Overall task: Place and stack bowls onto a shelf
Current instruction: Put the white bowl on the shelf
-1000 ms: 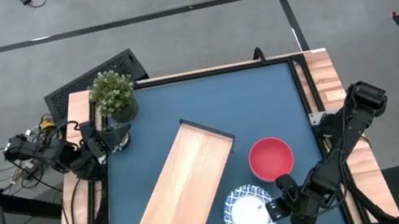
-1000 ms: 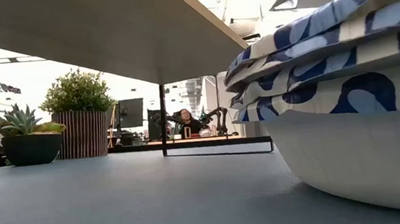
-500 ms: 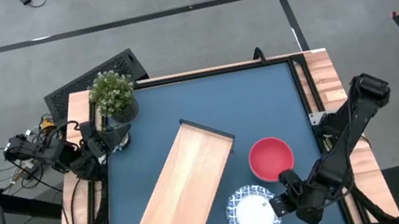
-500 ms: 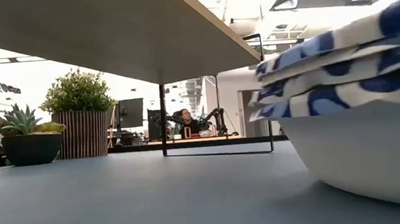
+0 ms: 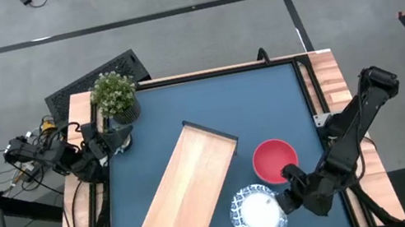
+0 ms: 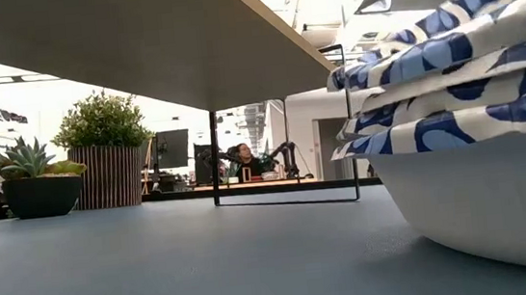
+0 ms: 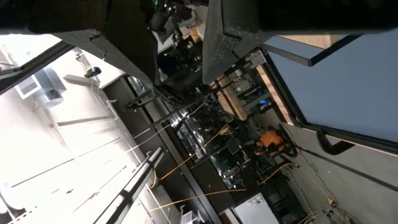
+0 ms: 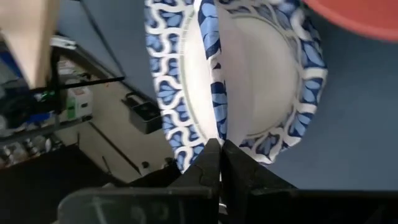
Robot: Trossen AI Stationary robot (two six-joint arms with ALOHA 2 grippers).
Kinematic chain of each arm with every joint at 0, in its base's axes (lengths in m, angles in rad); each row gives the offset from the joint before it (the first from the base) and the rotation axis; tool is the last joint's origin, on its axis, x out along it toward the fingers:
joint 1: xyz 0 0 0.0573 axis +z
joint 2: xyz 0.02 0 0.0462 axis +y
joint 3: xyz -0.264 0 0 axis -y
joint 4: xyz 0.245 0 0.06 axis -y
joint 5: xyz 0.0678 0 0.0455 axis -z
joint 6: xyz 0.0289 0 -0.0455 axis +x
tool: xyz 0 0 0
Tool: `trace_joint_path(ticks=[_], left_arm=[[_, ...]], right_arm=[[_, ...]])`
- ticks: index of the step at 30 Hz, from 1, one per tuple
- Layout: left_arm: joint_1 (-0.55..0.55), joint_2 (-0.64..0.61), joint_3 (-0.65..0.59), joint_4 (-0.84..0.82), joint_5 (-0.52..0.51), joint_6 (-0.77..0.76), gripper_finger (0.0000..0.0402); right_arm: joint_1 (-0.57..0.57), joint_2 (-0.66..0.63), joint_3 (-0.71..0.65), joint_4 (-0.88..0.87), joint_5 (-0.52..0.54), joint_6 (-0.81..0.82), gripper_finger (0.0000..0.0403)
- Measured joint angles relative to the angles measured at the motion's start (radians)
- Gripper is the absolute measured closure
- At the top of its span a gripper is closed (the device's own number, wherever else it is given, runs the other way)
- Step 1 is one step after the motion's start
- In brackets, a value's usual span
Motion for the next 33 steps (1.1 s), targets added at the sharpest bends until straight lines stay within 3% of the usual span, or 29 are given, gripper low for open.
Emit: trace_joint_path(ticks=[12, 21, 27, 33], left_arm=[[0.0, 0.0, 0.0, 0.0, 0.0, -0.003, 0.0281], [0.0, 0.0, 0.0, 0.0, 0.0, 0.005, 0.0281], [0.0, 0.0, 0.0, 0.0, 0.005, 0.002, 0.0281], [0.0, 0.0, 0.0, 0.0, 0.013, -0.008, 0.0281]], right_arm=[[-0.052, -0.155, 0.0, 0.019, -0.005, -0.159, 0.0378], [-0.074, -0.241, 0.0, 0.137, -0.026, -0.253, 0.0378], [-0.188, -0.198, 0.003, 0.232, -0.068, -0.364, 0.0378], [-0.301, -0.094, 0.106, 0.236, -0.174, -0.521, 0.0378]])
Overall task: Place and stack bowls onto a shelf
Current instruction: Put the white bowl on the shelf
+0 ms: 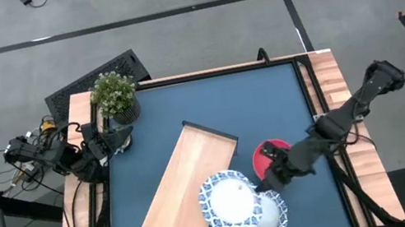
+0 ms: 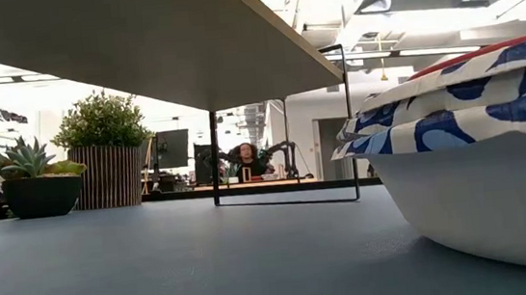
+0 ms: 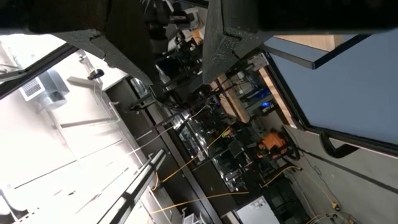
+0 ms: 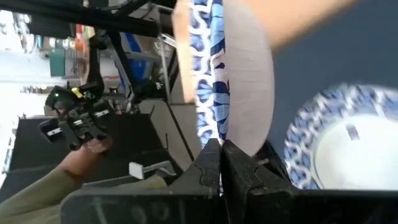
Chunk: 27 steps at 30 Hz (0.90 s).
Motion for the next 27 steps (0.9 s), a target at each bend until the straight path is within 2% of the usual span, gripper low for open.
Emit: trace_joint_path(ticks=[11, 18, 27], left_arm=[[0.0, 0.0, 0.0, 0.0, 0.013, -0.002, 0.0281], [0.001, 0.0, 0.0, 0.001, 0.02, 0.005, 0.0281], [0.001, 0.0, 0.0, 0.001, 0.028, 0.005, 0.0281]], right_arm=[[-0.121, 0.205, 0.23, -0.003, -0.106, -0.213, 0.0378], [-0.164, 0.359, 0.326, 0.102, -0.191, -0.254, 0.0378], [-0.169, 0.47, 0.381, 0.177, -0.221, -0.236, 0.0378]])
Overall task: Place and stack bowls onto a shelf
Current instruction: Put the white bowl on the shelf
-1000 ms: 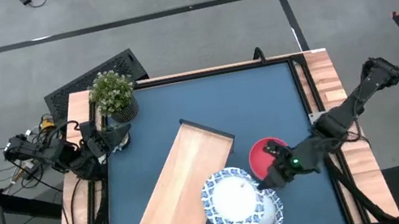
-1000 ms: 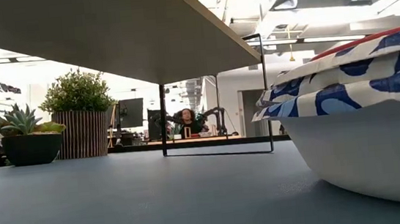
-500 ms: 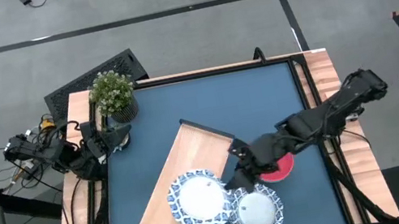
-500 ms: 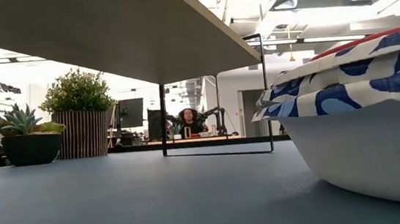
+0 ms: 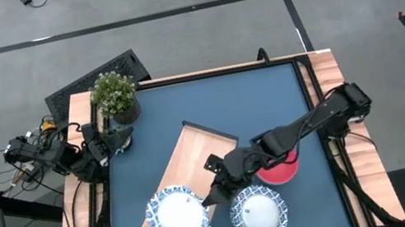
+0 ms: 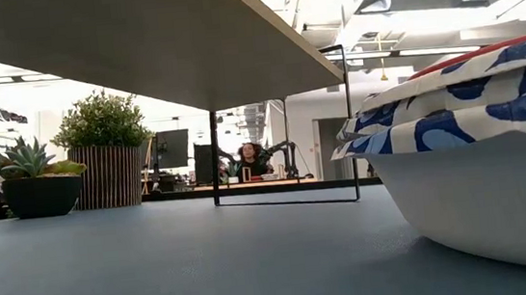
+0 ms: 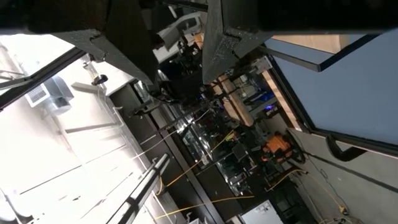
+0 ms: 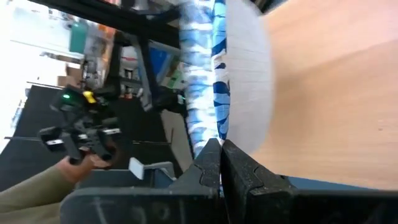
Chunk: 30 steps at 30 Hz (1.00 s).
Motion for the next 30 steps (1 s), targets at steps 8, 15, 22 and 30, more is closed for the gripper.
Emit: trace_joint_path(ticks=[8, 15, 22, 30], left_arm=[[0.0, -0.001, 0.0, 0.004, 0.01, -0.004, 0.0281], [0.0, -0.001, 0.0, 0.002, 0.023, -0.004, 0.0281], [0.0, -0.001, 0.0, 0.001, 0.053, -0.004, 0.0281], [0.0, -0.001, 0.0, 0.0, 0.053, -0.003, 0.0281]], right_arm=[[0.0, 0.051, -0.002, 0.043, -0.028, 0.064, 0.0378], [-0.031, 0.049, -0.002, 0.039, 0.003, 0.09, 0.0376], [-0.059, 0.049, -0.002, 0.027, 0.001, 0.105, 0.0366], [-0.049, 0.049, -0.002, 0.023, -0.009, 0.116, 0.0363]])
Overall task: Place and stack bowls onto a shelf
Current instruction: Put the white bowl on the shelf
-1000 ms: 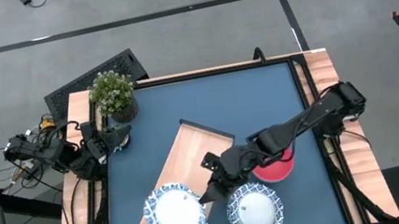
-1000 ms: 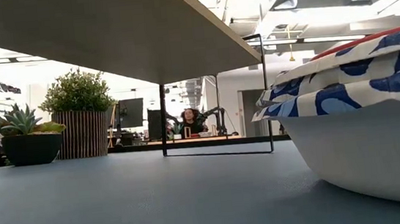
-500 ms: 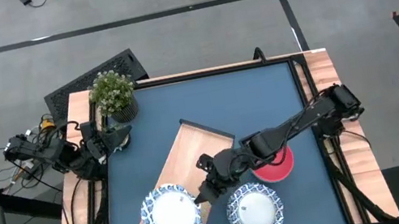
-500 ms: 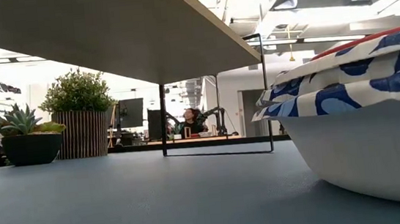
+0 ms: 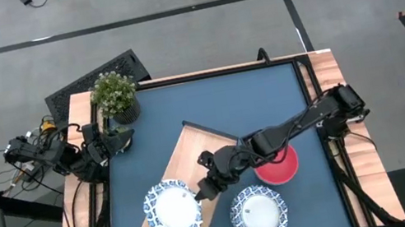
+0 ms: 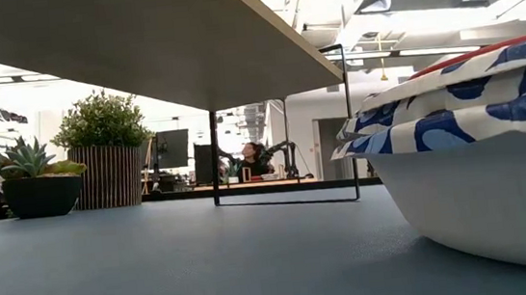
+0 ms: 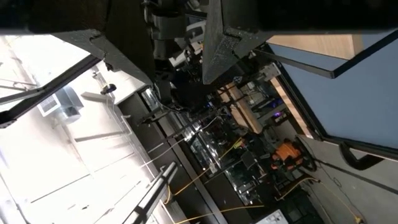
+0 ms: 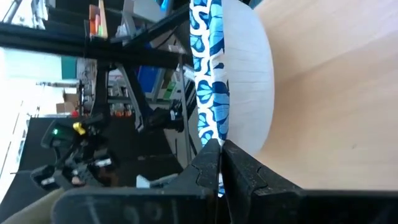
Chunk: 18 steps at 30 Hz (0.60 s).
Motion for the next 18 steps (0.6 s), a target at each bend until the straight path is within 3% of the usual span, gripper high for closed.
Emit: trace_joint_path(ticks=[6, 18], left_arm=[[0.0, 0.0, 0.0, 0.0, 0.0, 0.004, 0.0281], [0.0, 0.0, 0.0, 0.0, 0.001, 0.042, 0.0281]], right_arm=[[0.02, 0.0, 0.0, -0.005, -0.016, 0.0, 0.0343], [0.023, 0.0, 0.0, -0.026, -0.016, 0.014, 0.0245]])
